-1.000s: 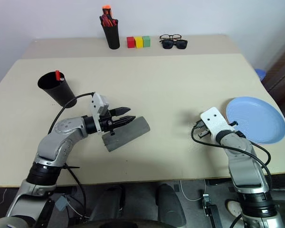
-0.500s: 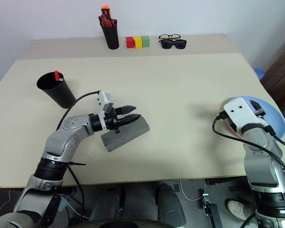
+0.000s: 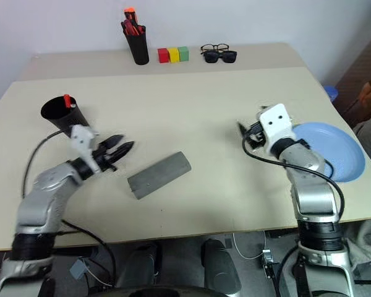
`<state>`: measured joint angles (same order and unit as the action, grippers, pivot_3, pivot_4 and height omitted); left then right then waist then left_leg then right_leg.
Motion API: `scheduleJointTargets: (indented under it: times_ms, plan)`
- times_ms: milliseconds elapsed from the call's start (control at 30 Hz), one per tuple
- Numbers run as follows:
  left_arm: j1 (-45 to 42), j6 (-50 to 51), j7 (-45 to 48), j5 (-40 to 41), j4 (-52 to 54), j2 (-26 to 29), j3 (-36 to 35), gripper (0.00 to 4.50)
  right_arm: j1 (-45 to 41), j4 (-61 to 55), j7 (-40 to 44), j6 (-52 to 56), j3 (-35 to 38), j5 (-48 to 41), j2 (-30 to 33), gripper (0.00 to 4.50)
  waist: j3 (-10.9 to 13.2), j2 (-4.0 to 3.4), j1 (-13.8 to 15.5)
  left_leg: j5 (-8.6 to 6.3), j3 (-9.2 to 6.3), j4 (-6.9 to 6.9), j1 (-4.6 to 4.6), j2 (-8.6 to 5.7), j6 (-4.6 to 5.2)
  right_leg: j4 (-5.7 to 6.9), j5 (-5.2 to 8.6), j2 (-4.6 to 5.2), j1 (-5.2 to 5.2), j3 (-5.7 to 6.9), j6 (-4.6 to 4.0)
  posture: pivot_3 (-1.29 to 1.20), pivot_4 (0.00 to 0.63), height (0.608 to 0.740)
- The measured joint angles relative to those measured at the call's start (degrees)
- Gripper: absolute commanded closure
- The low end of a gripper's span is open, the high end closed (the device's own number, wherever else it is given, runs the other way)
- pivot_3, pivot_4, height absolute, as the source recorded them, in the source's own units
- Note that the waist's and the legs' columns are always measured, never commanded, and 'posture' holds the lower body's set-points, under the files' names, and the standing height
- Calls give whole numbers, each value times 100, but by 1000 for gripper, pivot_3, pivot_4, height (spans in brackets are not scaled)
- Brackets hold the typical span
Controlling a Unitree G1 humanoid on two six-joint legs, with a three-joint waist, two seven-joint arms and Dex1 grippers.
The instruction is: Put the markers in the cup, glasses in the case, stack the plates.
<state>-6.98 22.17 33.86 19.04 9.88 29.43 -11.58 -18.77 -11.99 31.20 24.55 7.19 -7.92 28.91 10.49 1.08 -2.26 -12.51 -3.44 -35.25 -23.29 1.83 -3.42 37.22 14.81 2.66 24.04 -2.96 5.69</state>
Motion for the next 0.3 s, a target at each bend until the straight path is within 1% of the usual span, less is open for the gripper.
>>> scheduleJointTargets:
  times_ms: [67, 133, 300]
  plan:
    - [267, -12, -119, -154, 72, 150, -101, 2382, -11, 59, 279, 76, -39, -255, 0, 559, 0, 1, 74, 0, 2, -7, -1, -3, 0, -9, 0, 4, -7, 0, 0, 0, 150, 740]
    - [384, -11, -224, -183, 253, 142, -109, 2382, -92, 221, 410, 115, -110, -384, -39, 559, 0, 3, 129, 0, 4, -11, -1, -3, 0, -18, 2, 4, -12, 0, -3, 0, 150, 740]
    - [523, -4, -434, -227, 601, 73, -92, 2382, -276, 574, 495, 118, -302, -473, -179, 559, 0, 2, 126, 0, 4, -3, 4, -1, 0, -12, 0, 0, -10, 0, 0, 0, 150, 740]
